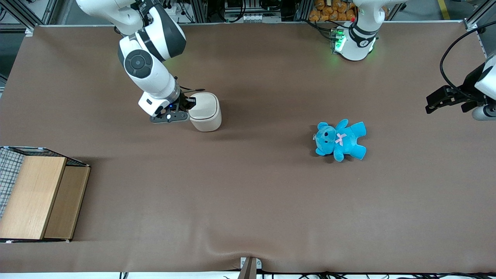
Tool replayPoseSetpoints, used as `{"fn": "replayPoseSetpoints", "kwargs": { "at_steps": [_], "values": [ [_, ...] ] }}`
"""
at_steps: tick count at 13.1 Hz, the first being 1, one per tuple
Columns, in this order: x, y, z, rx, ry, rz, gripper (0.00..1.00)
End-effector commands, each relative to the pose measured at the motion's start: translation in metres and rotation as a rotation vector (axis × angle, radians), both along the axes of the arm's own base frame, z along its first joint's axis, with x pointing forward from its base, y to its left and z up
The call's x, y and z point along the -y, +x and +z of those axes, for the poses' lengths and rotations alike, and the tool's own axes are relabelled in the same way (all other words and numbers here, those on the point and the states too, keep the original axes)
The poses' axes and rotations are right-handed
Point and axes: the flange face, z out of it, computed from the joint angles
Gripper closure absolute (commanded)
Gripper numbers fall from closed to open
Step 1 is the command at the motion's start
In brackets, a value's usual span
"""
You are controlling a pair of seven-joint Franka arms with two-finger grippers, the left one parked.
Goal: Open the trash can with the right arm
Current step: 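Move the right gripper over the white trash can's lid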
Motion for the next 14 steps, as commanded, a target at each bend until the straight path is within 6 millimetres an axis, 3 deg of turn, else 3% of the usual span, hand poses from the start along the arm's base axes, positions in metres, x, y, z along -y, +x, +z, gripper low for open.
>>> {"fn": "replayPoseSetpoints", "kwargs": {
  "at_steps": [1, 7, 14],
  "values": [
    [-0.005, -0.009, -0.006, 0.008, -0.004, 0.015, 1.00],
    [-0.007, -0.023, -0.031, 0.007, -0.013, 0.031, 1.00],
    [-0.013, -0.036, -0.044, -0.008, -0.025, 0.047, 1.00]
  ]
}}
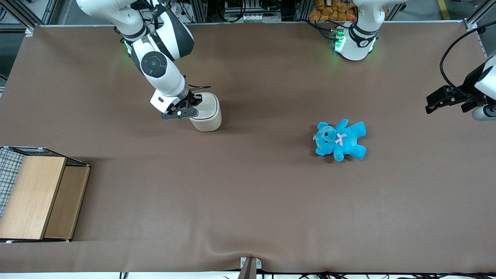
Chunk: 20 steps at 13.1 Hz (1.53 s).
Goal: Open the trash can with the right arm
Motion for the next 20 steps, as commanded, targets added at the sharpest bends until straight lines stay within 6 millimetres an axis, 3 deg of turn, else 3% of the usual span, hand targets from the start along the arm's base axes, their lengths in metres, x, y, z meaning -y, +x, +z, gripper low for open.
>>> {"fn": "replayPoseSetpoints", "kwargs": {
  "at_steps": [1, 14, 16, 20],
  "values": [
    [-0.001, -0.005, -0.004, 0.011, -0.005, 0.000, 1.00],
    [-0.003, -0.006, -0.022, 0.014, -0.007, 0.001, 1.00],
    [-0.004, -0.001, -0.011, -0.011, -0.016, -0.001, 1.00],
    [-0.020, 0.016, 0.037, -0.068, -0.037, -0.053, 1.00]
  ]
}}
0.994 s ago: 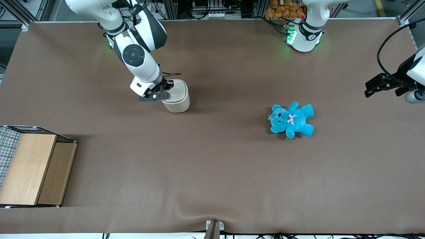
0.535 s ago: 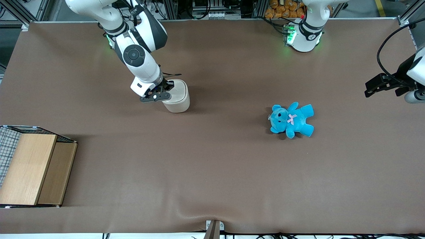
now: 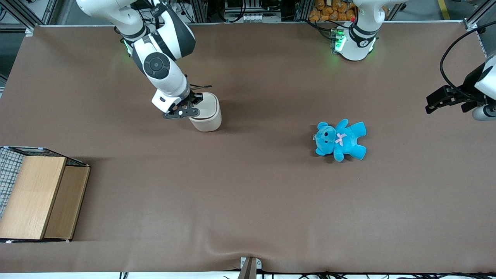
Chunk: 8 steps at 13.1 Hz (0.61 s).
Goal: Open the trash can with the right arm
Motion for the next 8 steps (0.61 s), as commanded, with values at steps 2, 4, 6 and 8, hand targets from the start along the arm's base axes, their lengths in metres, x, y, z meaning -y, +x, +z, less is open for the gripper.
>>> {"fn": "replayPoseSetpoints", "kwargs": {
  "at_steps": [2, 4, 6, 8],
  "values": [
    [-0.021, 0.013, 0.033, -0.011, -0.010, -0.068, 1.00],
    [-0.037, 0.010, 0.046, -0.008, -0.007, -0.073, 1.00],
    [-0.046, 0.009, 0.054, 0.004, 0.003, -0.080, 1.00],
    [-0.053, 0.010, 0.064, -0.012, 0.031, -0.104, 1.00]
  ]
}}
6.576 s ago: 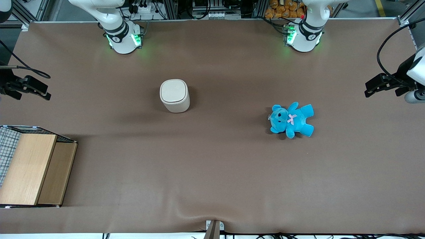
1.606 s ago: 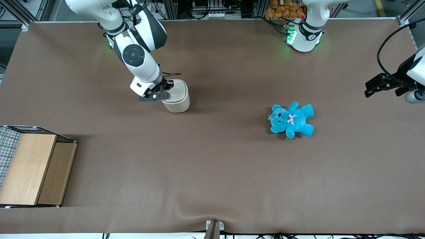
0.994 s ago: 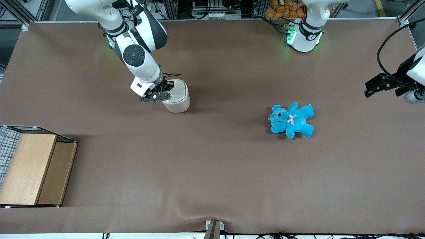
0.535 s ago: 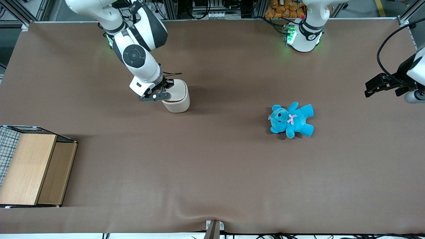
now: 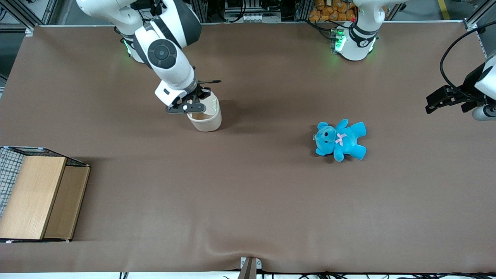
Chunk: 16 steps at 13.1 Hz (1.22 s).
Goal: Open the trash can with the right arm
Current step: 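Pull the lid up and back with the right gripper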
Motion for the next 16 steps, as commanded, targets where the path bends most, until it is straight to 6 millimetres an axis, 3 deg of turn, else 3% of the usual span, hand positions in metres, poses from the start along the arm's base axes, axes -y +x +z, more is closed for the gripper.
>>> {"fn": "replayPoseSetpoints", "kwargs": {
  "at_steps": [1, 2, 3, 4, 8, 10, 12, 16],
  "values": [
    [-0.016, 0.006, 0.014, -0.046, 0.046, -0.052, 0.81],
    [-0.018, 0.012, 0.022, -0.064, 0.053, -0.059, 0.25],
    [-0.018, 0.017, 0.029, -0.085, 0.041, -0.071, 0.06],
    [-0.019, 0.019, 0.038, -0.092, 0.039, -0.071, 0.00],
    [-0.015, 0.037, 0.064, -0.048, 0.070, -0.085, 0.00],
    [0.025, 0.069, 0.077, -0.057, 0.071, -0.149, 0.00],
    [0.052, 0.093, 0.095, -0.074, 0.070, -0.184, 0.00],
    [0.127, 0.132, 0.122, -0.069, 0.085, -0.267, 0.00]
  ]
}}
